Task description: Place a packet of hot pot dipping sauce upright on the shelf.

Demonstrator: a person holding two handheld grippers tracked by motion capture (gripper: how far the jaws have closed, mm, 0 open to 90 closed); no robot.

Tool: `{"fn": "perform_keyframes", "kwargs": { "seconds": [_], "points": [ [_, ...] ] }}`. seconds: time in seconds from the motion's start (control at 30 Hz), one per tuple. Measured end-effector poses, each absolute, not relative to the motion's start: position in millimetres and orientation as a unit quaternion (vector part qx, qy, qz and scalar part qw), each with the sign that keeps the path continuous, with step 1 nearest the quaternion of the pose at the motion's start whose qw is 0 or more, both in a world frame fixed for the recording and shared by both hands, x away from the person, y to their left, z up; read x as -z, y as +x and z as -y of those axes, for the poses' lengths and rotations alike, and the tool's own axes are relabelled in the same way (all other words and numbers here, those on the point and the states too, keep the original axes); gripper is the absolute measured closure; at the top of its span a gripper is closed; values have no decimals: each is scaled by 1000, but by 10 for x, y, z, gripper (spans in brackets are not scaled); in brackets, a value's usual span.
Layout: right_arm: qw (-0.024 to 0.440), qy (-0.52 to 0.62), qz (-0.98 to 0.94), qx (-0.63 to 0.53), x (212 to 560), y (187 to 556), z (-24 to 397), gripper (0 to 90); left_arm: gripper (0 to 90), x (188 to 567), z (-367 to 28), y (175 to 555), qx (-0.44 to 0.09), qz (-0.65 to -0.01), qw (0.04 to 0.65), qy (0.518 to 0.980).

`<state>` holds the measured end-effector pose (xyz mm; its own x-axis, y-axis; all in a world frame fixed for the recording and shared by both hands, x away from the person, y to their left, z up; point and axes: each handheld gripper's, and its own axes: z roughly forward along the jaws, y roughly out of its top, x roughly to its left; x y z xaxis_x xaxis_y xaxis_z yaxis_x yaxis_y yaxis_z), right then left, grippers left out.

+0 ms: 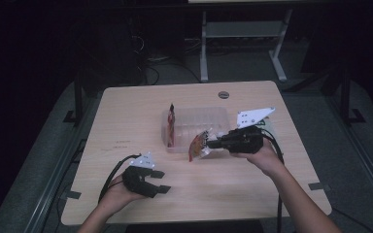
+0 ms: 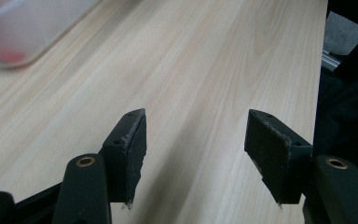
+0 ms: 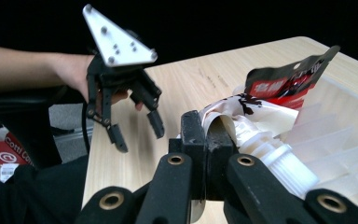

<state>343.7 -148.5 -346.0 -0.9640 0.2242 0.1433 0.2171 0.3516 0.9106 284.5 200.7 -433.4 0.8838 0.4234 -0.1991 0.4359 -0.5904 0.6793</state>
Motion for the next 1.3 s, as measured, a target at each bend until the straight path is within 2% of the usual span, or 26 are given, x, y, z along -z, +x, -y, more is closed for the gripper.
{"fn": "perform_keyframes", "kwargs": {
  "seconds": [0.63, 1.3],
  "points": [
    [22, 155, -823, -546, 3368, 3983, 1296, 894, 375, 4354, -2021, 2862, 13, -246, 383, 890],
    [18, 160, -835, -526, 3507, 4114, 1120, 894, 366, 4366, -2011, 2854, 18, -243, 381, 892]
  ]
}}
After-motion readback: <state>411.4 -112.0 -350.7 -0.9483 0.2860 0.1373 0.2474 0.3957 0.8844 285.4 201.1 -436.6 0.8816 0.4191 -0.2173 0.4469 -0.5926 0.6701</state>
